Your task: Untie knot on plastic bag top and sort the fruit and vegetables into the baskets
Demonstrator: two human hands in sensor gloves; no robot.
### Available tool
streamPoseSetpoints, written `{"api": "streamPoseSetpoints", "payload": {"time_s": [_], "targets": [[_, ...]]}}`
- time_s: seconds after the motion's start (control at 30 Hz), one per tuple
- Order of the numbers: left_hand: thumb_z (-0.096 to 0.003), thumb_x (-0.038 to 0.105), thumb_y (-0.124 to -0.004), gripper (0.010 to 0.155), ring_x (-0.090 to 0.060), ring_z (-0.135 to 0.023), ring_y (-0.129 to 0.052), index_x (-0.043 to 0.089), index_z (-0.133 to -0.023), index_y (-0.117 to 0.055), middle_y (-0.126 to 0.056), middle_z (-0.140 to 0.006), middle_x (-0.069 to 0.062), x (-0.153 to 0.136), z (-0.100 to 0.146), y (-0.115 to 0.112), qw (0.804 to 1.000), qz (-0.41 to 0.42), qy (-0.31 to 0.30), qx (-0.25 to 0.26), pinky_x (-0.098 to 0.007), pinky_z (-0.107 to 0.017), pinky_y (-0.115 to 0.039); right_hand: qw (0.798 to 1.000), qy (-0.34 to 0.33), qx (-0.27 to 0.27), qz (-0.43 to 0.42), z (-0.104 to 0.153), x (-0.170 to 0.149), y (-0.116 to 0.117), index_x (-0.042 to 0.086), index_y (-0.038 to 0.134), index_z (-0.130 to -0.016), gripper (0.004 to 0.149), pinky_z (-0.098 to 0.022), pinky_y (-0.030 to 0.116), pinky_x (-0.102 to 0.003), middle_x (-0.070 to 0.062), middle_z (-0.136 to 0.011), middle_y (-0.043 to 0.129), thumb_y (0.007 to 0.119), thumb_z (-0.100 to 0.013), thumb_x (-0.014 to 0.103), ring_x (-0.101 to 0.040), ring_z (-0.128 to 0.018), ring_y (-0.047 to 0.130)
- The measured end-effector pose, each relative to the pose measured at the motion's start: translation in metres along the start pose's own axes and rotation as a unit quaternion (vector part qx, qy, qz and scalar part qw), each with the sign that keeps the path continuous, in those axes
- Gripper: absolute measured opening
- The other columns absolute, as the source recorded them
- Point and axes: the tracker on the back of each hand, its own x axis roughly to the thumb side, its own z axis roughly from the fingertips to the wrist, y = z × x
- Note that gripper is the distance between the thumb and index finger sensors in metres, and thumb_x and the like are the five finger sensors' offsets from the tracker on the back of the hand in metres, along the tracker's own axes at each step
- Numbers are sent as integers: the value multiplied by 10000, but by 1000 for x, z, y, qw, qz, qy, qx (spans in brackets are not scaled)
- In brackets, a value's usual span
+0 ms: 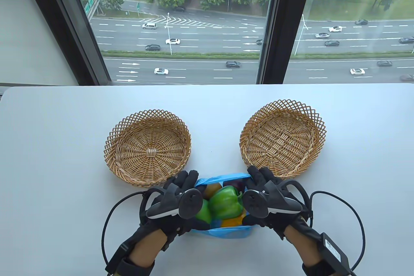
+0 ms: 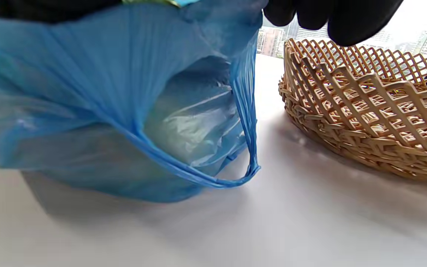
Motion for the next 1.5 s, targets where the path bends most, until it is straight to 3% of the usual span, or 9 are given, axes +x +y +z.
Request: {"api": "streamPoseSetpoints", "payload": {"time_s": [0.1,0.3,0.5,0.9,1.0,1.23,1.33,1.5], "targets": [[-290,740,-863,1130,-473,-1074,-418,151,-1174,-478,-449,-1237,-183,-5,3,1,998,29,-31,56,-681,-736,-452,1000,1,-24,-6,5,-3,-5,-72,504,-1158,1113,-638,626,-661,-339,-1188,396,845,-428,696,-626,-988,510],[-283,690,-908,1148,-475,-1037,-565,179,-1179,-406,-512,-1211,-185,-21,1,-5,994,89,-31,49,-660,-717,-545,999,0,-37,-32,-4,-1,3,-80,515,-1146,1090,-607,700,-615,-352,-1170,427,858,-429,665,-584,-958,635],[-270,630,-964,1232,-480,-995,-662,114,-1167,-297,-434,-1194,-245,-30,-8,-20,980,188,-53,26,-625,-698,-622,992,-16,16,-127,-10,-14,13,-108,413,-1154,1164,-606,775,-543,-414,-1137,403,897,-406,642,-531,-928,737],[-254,647,-966,1303,-509,-1013,-526,147,-1155,-170,-227,-1197,-249,-44,-21,-48,951,302,-63,-2,-679,-707,-517,969,-8,14,-245,-13,-37,31,-75,328,-1155,1149,-604,794,-533,-399,-1108,430,909,-422,592,-530,-916,737],[-239,665,-961,1331,-509,-1023,-509,153,-1151,-138,-204,-1202,-234,-47,-22,-53,948,312,-65,-3,-681,-708,-513,964,-8,29,-265,-12,-39,36,-56,274,-1163,1153,-612,770,-541,-391,-1117,405,894,-437,592,-540,-925,713],[-238,669,-953,1355,-489,-1046,-464,160,-1134,-74,-157,-1207,-211,-45,-22,-54,949,308,-62,-17,-671,-730,-470,952,-10,1,-305,-10,-44,45,-24,293,-1165,1111,-607,755,-557,-380,-1116,409,892,-443,573,-550,-923,700],[-255,668,-944,1316,-511,-1045,-412,179,-1145,-108,-173,-1201,-230,-46,-20,-51,949,308,-57,-21,-694,-719,-441,958,-10,-2,-286,-7,-44,39,-18,348,-1160,1043,-593,751,-578,-372,-1114,443,883,-469,551,-570,-913,707],[-274,688,-914,1169,-529,-1050,-366,208,-1176,-346,-168,-1209,-202,-38,-6,-27,962,260,-71,48,-702,-714,-428,969,-3,-26,-244,6,-47,19,15,520,-1136,909,-578,763,-586,-363,-1112,486,851,-488,559,-578,-890,749]]}}
